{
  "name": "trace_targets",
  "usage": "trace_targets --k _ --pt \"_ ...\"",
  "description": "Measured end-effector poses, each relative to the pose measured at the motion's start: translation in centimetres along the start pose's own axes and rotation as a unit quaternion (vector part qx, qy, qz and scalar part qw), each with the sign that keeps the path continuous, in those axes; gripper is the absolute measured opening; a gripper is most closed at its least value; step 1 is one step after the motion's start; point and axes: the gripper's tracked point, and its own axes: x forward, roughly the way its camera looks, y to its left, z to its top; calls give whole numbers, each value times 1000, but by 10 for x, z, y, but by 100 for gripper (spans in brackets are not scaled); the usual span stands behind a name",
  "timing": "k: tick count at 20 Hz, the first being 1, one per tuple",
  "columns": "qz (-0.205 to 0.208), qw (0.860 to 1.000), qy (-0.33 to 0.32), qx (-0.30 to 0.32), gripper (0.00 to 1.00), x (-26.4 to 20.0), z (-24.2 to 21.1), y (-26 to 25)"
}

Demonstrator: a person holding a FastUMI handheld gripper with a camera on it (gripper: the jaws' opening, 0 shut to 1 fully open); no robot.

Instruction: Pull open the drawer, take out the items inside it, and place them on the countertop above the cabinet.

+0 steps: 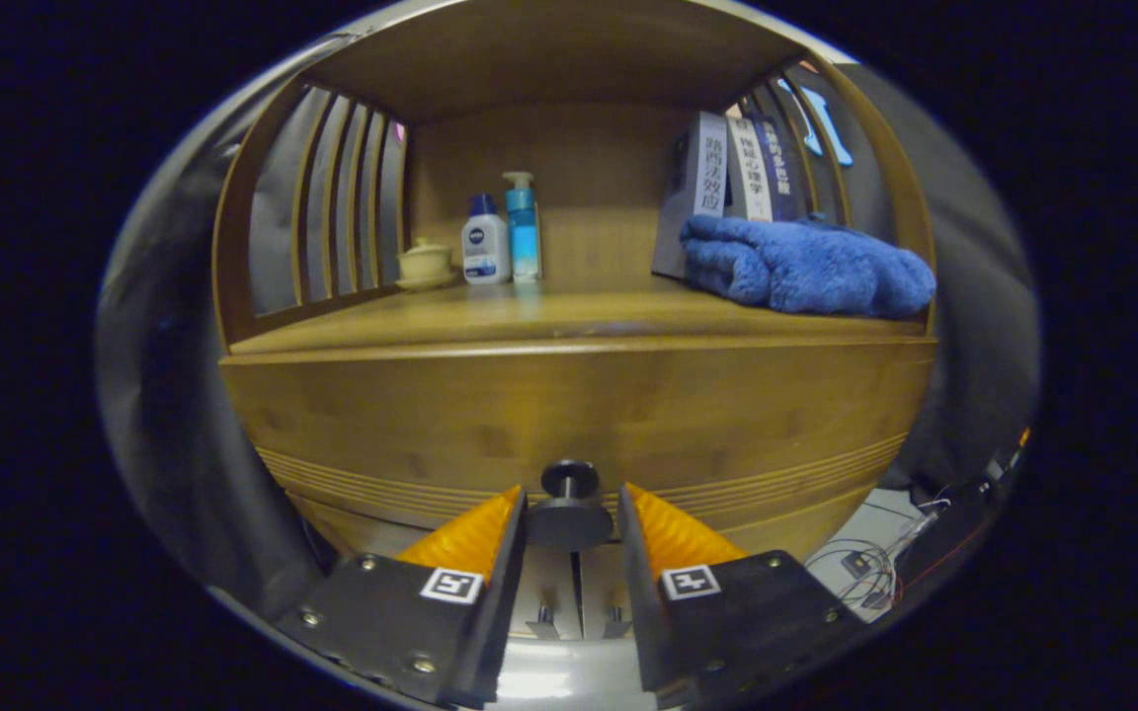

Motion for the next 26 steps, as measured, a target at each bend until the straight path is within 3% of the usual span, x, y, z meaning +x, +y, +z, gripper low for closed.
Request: trace_targets --k 2,5,11,18,26 --pt "-7 1000 -2 6 35 0 -1 0" --pt "-12 1000 21 0 19 1 -7 2" --pt "-34 999 32 27 19 -72 -29 2" --pt "-63 992 109 4 18 -160 -72 2" --pt "-67 992 105 19 19 -175 -77 1"
